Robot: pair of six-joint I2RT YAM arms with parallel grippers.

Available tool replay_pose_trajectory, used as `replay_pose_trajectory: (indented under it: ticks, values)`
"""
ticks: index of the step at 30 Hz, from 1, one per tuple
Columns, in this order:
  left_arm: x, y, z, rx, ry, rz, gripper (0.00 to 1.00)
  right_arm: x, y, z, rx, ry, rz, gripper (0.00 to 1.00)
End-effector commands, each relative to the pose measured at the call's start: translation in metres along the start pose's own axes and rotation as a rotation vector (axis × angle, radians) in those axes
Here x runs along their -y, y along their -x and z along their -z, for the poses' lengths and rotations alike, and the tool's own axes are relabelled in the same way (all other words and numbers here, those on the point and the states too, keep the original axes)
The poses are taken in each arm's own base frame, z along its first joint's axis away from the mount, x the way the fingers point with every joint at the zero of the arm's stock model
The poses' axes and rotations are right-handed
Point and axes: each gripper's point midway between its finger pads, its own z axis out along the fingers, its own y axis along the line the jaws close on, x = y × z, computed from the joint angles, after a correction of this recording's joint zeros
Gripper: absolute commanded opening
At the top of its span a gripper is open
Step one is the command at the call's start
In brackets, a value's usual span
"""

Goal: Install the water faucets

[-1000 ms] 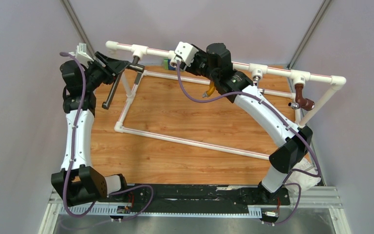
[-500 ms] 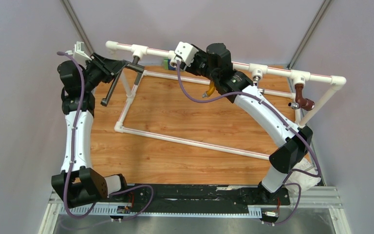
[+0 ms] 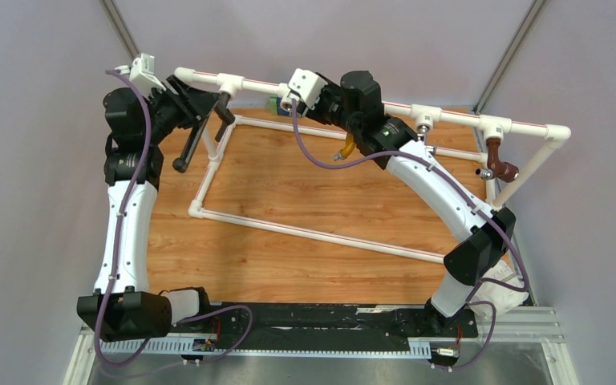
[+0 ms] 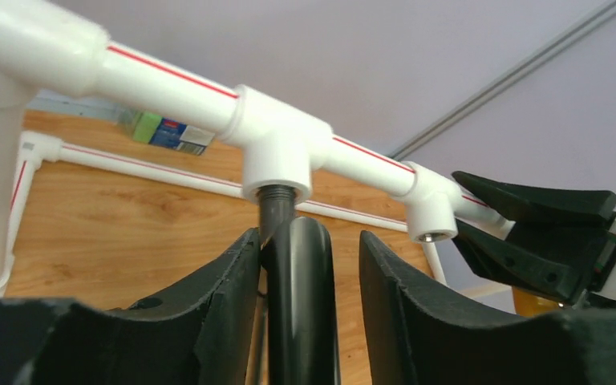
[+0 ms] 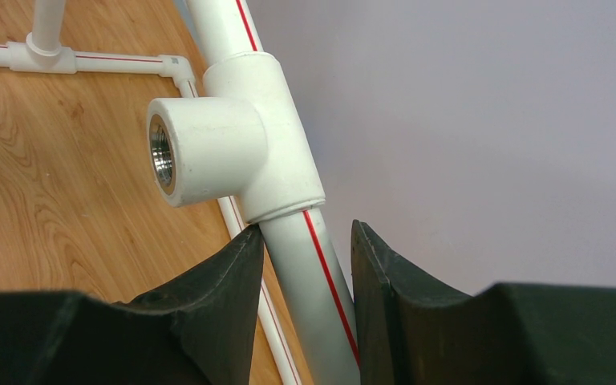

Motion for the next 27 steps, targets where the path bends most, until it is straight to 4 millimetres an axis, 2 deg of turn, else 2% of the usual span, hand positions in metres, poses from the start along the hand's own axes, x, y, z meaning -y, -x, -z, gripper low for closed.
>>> replay_pose_trajectory:
  ticks: [1, 3, 8, 19, 23, 24, 27]
  values:
    - [0.072, -0.002, 0.014, -0.029, -0.205, -0.079, 0.57, -0.116, -0.01, -0.016, 0.008, 0.371, -0.159, 0.0]
    - [0.089, -0.009, 0.014, -0.052, -0.25, -0.081, 0.62, -0.116, -0.01, -0.016, 0.007, 0.372, -0.16, 0.0]
    - [0.112, -0.016, 0.015, -0.082, -0.308, -0.084, 0.7, -0.115, -0.009, -0.016, 0.011, 0.371, -0.159, 0.0]
    - [0.116, 0.005, 0.028, -0.032, -0.233, -0.144, 0.75, -0.115, -0.01, -0.016, 0.007, 0.367, -0.154, 0.0]
    - [0.097, 0.013, 0.029, 0.026, -0.164, -0.119, 0.8, -0.114, -0.009, -0.014, 0.009, 0.366, -0.154, 0.0]
    - [0.094, 0.022, 0.032, 0.058, -0.157, -0.095, 0.8, -0.114, -0.009, -0.014, 0.01, 0.365, -0.151, 0.0]
    - [0.065, 0.037, 0.039, 0.148, -0.099, -0.02, 0.82, -0.114, -0.008, -0.012, 0.011, 0.364, -0.15, 0.0]
